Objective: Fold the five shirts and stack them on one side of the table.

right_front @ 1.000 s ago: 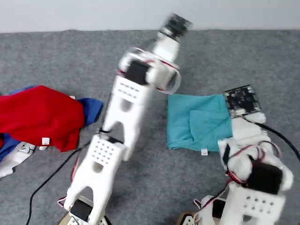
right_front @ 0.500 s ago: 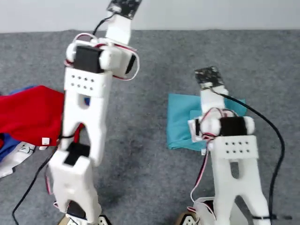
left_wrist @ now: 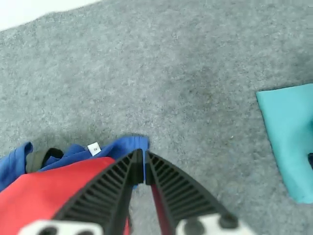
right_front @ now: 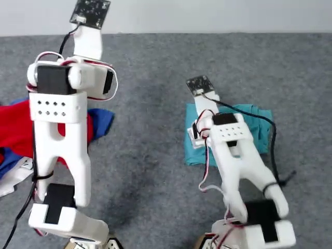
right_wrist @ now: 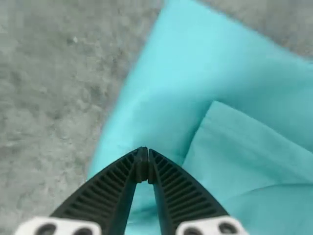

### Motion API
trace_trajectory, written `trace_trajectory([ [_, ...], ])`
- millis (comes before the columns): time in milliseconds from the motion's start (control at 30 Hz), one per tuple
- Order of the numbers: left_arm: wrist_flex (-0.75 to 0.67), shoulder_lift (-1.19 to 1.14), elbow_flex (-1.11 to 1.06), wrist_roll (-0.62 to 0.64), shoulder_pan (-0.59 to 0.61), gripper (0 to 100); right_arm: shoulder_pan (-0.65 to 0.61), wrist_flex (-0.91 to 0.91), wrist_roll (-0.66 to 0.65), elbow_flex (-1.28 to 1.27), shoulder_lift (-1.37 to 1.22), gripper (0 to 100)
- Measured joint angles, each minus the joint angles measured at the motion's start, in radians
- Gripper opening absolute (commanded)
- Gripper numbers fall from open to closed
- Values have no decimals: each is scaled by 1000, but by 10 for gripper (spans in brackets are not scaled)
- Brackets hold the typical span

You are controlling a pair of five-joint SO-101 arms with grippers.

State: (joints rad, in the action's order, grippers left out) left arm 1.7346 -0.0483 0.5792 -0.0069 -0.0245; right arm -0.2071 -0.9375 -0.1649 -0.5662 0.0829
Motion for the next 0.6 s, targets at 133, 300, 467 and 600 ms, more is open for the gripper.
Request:
trace_trajectory([
  [133, 0, 3, -2, 0, 5, 13, 72, 8, -61, 0, -89, 17],
  [300, 0, 3, -2, 0, 6, 13, 226, -34, -129, 0, -91, 17],
  [467, 0, 3, -2, 0, 6, 13, 371, -167, -210, 0, 8, 17],
  [600, 0, 3, -2, 0, 6, 13, 410, -284, -238, 0, 132, 17],
])
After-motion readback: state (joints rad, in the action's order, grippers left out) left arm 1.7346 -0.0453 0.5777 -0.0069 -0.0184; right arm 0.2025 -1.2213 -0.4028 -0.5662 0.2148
